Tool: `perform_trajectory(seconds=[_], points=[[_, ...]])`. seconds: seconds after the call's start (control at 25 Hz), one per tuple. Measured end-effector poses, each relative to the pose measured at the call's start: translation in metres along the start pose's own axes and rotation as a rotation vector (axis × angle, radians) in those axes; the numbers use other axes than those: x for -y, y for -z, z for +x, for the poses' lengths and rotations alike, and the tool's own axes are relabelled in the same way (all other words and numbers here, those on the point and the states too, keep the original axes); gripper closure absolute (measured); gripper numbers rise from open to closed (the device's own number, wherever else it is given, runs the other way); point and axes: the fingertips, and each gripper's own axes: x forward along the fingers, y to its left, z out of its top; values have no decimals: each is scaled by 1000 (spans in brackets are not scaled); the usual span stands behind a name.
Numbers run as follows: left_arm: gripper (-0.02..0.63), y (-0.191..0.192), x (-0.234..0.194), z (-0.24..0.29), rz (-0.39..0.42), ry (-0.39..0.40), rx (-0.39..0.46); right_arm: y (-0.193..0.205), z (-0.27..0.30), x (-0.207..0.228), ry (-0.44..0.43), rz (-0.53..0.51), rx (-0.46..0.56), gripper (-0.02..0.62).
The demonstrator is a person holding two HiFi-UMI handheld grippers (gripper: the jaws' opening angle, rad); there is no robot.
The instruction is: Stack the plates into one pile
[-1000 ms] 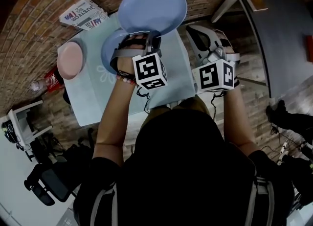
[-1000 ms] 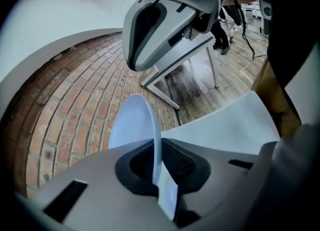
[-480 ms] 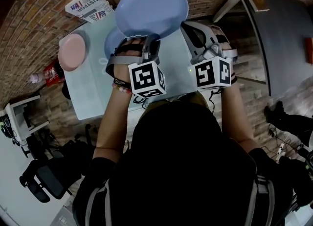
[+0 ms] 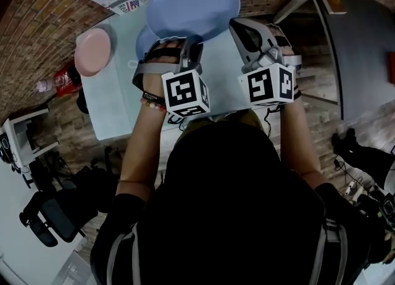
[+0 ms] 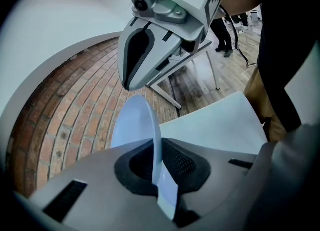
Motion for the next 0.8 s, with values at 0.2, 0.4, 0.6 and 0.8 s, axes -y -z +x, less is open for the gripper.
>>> perform_trajectory(seconds=[0.2, 0.4, 0.6, 0.8], points=[[571, 21, 5, -10, -33, -12, -28, -17, 11, -17, -34, -15, 29, 558], [571, 48, 9, -24, -75, -29, -62, -41, 24, -36, -75, -32, 67, 558], [571, 76, 15, -38, -106, -40, -95, -67, 35, -55, -104, -45, 100, 558], [569, 96, 20, -47, -118, -51, -107, -82, 41, -70, -119, -54, 104, 558]])
